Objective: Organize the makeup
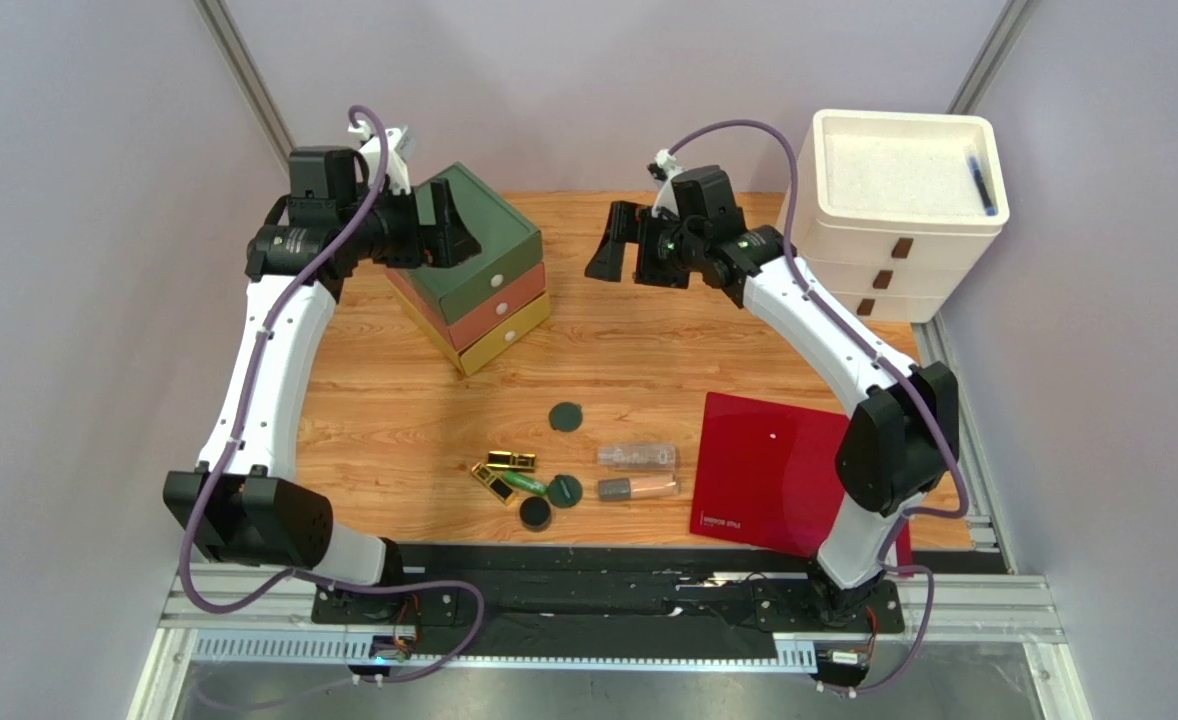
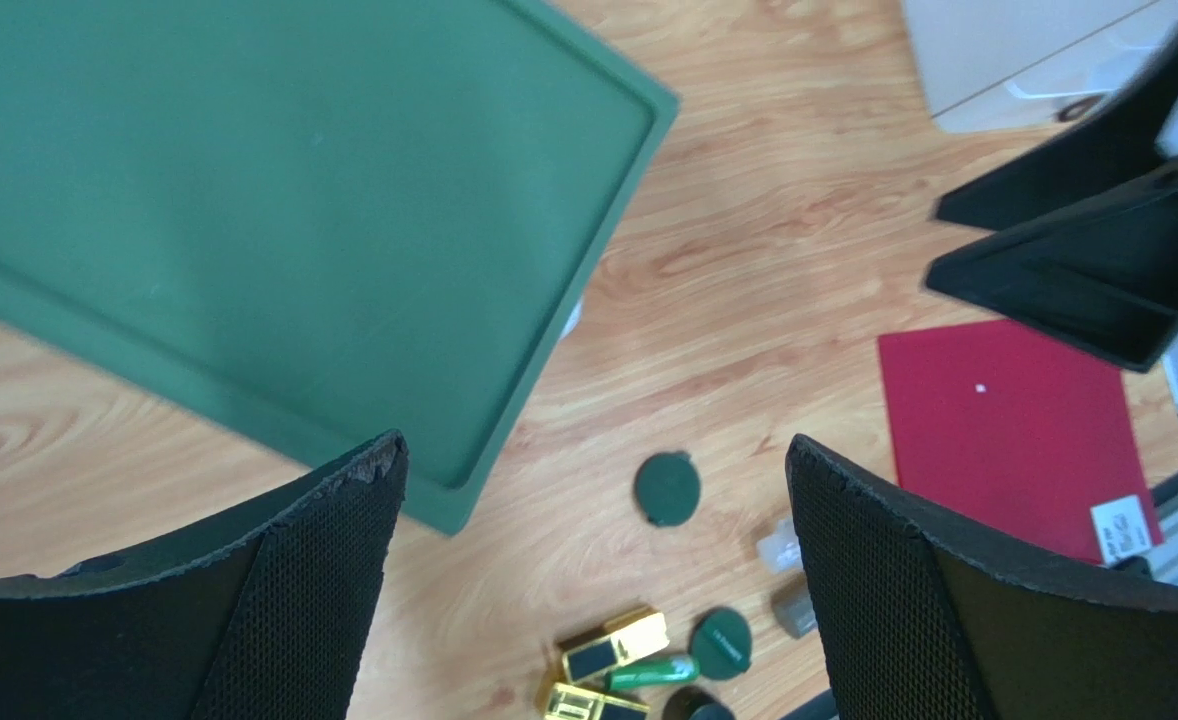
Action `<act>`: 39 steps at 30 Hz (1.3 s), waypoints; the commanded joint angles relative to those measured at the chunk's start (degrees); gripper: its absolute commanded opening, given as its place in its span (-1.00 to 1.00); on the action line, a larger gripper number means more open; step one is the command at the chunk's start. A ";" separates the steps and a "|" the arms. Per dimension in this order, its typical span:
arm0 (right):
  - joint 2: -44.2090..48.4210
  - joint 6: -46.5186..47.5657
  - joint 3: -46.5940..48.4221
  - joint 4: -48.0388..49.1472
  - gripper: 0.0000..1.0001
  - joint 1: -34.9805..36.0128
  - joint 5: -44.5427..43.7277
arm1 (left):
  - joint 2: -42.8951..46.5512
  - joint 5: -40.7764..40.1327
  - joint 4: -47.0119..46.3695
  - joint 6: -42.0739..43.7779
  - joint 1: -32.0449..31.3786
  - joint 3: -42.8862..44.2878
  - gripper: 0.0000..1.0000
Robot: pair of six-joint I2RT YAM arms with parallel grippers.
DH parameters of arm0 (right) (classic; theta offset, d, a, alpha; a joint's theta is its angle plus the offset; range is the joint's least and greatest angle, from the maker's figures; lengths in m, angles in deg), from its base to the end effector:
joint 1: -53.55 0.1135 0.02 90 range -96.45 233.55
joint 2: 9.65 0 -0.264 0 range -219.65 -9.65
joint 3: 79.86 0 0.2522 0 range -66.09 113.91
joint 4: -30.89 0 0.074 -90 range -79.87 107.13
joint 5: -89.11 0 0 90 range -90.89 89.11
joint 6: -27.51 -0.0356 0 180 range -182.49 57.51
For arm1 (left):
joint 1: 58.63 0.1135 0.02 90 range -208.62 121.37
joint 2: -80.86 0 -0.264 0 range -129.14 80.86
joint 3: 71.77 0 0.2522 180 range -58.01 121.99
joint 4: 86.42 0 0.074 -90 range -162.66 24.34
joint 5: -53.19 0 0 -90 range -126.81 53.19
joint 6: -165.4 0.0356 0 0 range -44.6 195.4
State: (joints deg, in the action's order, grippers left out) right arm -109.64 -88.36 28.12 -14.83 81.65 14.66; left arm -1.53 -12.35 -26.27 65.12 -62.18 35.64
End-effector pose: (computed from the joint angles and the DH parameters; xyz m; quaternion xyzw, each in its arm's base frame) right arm 0.3494 0.1974 0.3423 -0.0769 0.8882 0.3063 0.3338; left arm 0.2991 -0.0333 0.4206 0.0465 0.8716 -0.2409 0.4244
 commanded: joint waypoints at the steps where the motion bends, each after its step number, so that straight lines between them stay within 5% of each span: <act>1: -2.31 -6.12 0.53 7.87 0.83 0.38 8.87 | -1.63 7.69 -7.27 -2.02 0.21 0.40 0.99; 3: -4.77 -9.61 0.88 11.04 0.68 0.47 14.23 | -1.72 12.77 -10.96 -0.44 0.21 0.14 0.99; 9: -9.96 -17.54 2.55 18.69 0.69 0.73 20.04 | -4.62 13.85 -12.82 1.14 0.21 3.91 0.99; 11: -12.07 -20.70 4.04 21.24 0.99 0.82 21.71 | -5.58 13.41 -11.33 2.11 0.21 5.49 0.93; 14: -14.97 -23.26 5.80 24.74 1.00 1.26 23.47 | -9.10 14.20 -6.94 2.90 0.65 8.30 0.19; 16: -16.11 -24.14 7.29 26.42 1.00 1.87 23.21 | -12.00 14.03 -4.39 3.25 0.83 9.36 -0.99; 21: -21.38 -29.93 10.64 30.99 0.74 2.49 24.35 | -17.53 13.07 -2.27 2.99 1.09 10.41 -1.00; 25: -25.16 -39.59 10.02 45.19 0.42 2.93 27.42 | -20.53 10.60 -0.86 2.29 1.62 11.38 -1.00; 39: -27.37 -50.51 3.00 63.16 0.28 3.63 30.15 | -24.84 10.60 -2.01 0.44 3.20 10.94 -1.00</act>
State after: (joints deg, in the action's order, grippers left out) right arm -137.94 -135.92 32.82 40.60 84.67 43.49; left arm -24.34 -0.87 -29.66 65.58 -59.58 45.41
